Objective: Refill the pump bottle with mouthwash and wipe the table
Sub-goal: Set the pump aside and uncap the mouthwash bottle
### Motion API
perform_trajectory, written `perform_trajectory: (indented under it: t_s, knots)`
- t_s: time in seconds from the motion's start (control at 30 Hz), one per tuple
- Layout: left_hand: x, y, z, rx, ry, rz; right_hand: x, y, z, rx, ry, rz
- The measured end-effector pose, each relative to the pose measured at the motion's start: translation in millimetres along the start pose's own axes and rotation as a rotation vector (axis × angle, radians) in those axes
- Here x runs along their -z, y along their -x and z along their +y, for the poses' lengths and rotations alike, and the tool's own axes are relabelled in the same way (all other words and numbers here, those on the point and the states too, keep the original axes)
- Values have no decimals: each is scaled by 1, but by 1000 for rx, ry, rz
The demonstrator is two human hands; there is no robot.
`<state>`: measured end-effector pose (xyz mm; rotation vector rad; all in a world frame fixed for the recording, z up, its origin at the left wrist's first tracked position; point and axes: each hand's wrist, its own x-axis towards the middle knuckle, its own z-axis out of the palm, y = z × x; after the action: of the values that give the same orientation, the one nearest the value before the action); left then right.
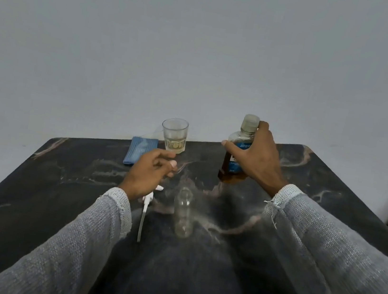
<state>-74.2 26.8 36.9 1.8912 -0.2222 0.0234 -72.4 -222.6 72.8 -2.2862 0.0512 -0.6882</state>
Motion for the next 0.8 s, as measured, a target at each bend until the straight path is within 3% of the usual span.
perform_trajectory:
  t_s: [0.2,0.4,0.8]
  knots:
    - [3,82,-3,56,199,131,45,72,-14,21,-27,-19]
    - [-16,143,-1,-3,230,156,61,130,-25,42,-14,-47]
    - [-87,175,5,-91,55,-52,44,185,-37,104,-16,-31]
